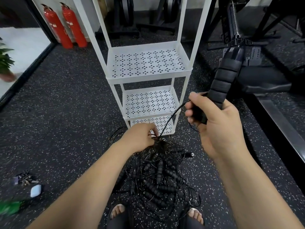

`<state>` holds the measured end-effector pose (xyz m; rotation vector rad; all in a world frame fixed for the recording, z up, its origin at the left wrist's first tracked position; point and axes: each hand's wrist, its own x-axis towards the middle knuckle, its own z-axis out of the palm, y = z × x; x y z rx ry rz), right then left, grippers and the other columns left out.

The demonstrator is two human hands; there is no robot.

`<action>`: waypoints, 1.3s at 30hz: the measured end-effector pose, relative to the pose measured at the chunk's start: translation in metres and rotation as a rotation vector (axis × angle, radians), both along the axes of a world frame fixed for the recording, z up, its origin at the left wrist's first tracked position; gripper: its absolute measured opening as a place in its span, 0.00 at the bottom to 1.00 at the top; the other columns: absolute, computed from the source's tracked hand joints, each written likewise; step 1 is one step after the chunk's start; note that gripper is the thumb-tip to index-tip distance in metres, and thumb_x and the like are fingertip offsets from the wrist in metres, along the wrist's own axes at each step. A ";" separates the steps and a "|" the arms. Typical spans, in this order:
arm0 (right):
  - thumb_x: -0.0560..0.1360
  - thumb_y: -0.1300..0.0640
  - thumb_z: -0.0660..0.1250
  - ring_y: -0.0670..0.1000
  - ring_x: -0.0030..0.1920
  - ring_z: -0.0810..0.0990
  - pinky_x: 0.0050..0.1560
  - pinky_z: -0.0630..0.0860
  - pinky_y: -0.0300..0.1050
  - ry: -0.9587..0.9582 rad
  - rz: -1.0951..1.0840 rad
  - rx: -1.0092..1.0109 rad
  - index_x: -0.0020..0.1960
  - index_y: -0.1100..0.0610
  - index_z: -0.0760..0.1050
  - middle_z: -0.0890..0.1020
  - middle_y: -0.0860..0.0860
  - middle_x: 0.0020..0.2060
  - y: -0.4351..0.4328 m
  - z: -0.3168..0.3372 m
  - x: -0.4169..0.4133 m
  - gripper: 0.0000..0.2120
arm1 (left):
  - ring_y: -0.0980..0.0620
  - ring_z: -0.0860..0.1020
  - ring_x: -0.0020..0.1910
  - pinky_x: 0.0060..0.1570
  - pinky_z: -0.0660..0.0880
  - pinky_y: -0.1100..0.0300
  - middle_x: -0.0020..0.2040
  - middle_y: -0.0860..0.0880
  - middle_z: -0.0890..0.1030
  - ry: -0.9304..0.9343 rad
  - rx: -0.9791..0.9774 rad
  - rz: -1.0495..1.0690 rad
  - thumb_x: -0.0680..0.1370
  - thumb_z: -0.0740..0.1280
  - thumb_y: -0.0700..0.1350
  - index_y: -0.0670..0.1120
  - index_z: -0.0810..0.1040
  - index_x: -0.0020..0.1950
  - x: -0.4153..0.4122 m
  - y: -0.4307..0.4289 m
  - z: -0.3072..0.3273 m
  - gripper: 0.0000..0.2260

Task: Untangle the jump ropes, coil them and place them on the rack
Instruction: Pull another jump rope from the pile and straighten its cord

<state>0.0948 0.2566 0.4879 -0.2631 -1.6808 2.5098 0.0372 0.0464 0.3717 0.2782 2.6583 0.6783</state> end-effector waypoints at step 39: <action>0.79 0.59 0.76 0.51 0.35 0.79 0.35 0.74 0.42 -0.085 0.045 -0.056 0.59 0.61 0.82 0.84 0.57 0.40 -0.007 -0.023 -0.006 0.11 | 0.59 0.73 0.30 0.34 0.71 0.58 0.40 0.59 0.84 0.173 0.454 -0.029 0.87 0.64 0.52 0.58 0.82 0.49 0.016 0.015 0.056 0.10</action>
